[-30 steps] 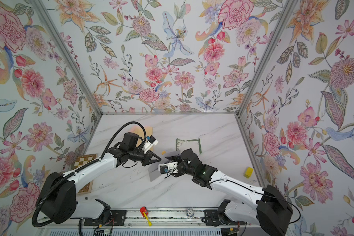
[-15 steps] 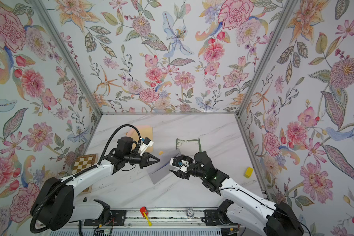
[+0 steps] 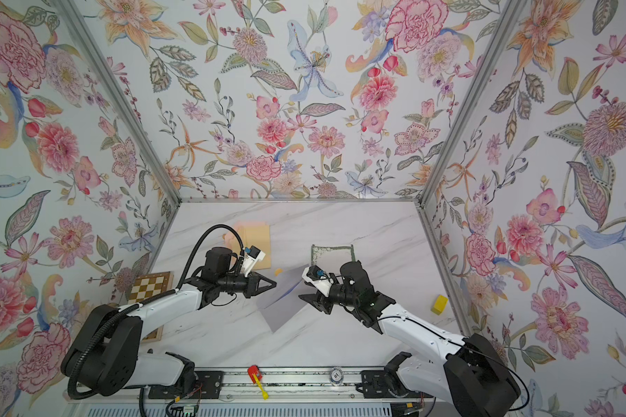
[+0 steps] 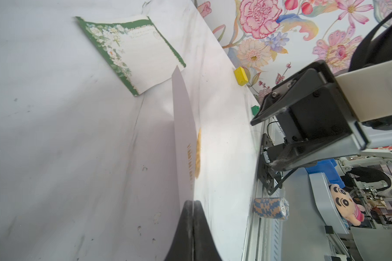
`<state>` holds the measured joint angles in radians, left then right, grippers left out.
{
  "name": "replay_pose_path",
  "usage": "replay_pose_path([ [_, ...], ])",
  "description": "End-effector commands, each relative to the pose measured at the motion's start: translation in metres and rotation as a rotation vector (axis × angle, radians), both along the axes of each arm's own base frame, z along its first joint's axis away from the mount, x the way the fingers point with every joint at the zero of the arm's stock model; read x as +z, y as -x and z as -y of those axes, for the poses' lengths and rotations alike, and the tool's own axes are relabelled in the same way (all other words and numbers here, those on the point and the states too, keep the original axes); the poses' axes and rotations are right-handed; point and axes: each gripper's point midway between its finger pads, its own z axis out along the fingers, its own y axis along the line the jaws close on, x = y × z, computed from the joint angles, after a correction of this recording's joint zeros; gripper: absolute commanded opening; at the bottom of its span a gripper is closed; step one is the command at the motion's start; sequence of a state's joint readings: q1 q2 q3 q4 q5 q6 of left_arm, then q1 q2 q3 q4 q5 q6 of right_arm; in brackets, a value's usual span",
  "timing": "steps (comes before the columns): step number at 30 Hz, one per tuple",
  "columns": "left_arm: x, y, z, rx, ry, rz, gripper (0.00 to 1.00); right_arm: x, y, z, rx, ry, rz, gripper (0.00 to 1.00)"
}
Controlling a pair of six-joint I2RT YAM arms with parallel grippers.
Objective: Fold the letter paper in half and place it into the envelope
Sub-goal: Place the envelope at the center of the board.
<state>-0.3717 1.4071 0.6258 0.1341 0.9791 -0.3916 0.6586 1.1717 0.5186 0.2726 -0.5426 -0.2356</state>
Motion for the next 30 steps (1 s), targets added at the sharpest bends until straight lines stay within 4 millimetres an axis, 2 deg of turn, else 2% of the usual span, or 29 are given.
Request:
replay_pose_path([
  [1,-0.024,-0.003,-0.013,0.039,-0.074,-0.030,0.00,0.001,-0.009,-0.008,-0.038,-0.067,-0.079,0.48],
  [6,-0.035,-0.008,-0.023,0.064,-0.121,-0.045,0.00,-0.020,-0.022,-0.015,-0.089,-0.075,-0.174,0.44],
  [14,-0.056,-0.013,-0.032,0.097,-0.204,-0.069,0.00,-0.069,-0.036,-0.024,-0.166,-0.015,-0.302,0.36],
  [17,-0.061,-0.012,-0.034,0.103,-0.221,-0.074,0.06,-0.085,-0.040,-0.021,-0.228,-0.009,-0.314,0.36],
  [30,-0.069,-0.016,-0.040,0.131,-0.264,-0.086,0.11,-0.135,-0.034,-0.024,-0.319,0.101,-0.422,0.31],
])
